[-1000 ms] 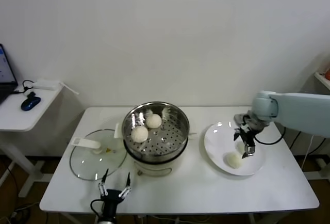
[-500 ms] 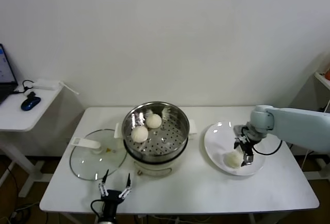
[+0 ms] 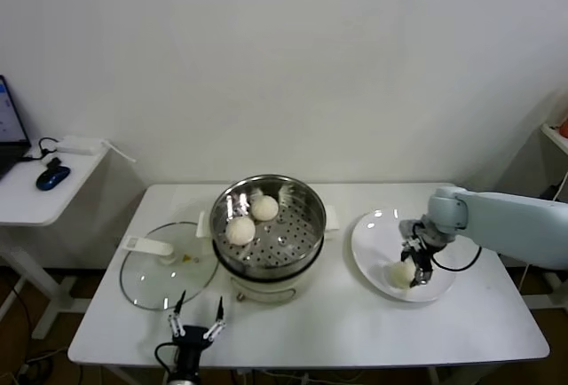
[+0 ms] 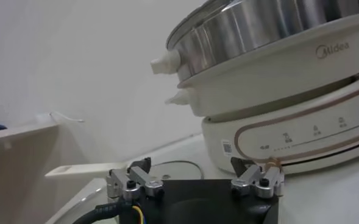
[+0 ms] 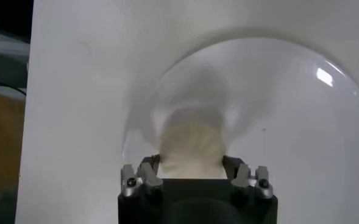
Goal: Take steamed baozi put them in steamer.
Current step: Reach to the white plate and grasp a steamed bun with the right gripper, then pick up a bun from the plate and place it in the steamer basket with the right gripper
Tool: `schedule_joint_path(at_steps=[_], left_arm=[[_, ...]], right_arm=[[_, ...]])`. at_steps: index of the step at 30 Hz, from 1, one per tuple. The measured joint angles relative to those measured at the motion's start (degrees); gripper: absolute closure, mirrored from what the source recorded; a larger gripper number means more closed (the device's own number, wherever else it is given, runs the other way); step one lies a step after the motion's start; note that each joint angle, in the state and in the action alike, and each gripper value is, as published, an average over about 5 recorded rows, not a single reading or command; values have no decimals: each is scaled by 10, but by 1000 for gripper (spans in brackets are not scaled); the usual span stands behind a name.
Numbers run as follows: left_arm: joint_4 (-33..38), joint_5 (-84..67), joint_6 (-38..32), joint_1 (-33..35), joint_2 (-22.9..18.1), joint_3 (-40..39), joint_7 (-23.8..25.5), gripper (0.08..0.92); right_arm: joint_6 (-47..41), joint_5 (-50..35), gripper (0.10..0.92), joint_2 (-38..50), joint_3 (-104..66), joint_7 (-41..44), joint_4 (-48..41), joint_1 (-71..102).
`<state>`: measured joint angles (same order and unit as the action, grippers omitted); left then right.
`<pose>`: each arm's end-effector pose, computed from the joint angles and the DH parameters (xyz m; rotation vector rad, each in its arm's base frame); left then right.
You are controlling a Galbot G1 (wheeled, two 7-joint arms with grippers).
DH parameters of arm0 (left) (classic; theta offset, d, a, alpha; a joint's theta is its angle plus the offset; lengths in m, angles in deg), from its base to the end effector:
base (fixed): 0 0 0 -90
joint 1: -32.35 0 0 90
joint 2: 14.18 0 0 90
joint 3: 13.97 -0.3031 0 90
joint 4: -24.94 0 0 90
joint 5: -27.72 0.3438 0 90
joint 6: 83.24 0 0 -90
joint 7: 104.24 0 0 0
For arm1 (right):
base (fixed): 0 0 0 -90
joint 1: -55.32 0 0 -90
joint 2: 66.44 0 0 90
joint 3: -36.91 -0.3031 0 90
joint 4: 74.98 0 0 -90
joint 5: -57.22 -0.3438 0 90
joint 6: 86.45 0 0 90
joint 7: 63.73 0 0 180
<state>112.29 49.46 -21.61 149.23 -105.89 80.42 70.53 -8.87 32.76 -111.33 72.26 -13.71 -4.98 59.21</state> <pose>0.1609 0.0168 -0.4399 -0.0192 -3.0768 -0.5276 0.4698 -0.1121 -0.2193 1.2845 -1.2248 1.2652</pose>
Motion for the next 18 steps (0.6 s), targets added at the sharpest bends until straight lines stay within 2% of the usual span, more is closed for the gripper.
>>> schedule_joint_path(at_steps=[11, 18], left_arm=[[2, 4, -2, 1, -1, -4, 0, 177], [-1, 5, -2, -2, -1, -5, -1, 177]], right_arm=[[29, -30, 355, -18, 74, 22, 46, -119], [95, -61, 353, -47, 131, 41, 99, -254]])
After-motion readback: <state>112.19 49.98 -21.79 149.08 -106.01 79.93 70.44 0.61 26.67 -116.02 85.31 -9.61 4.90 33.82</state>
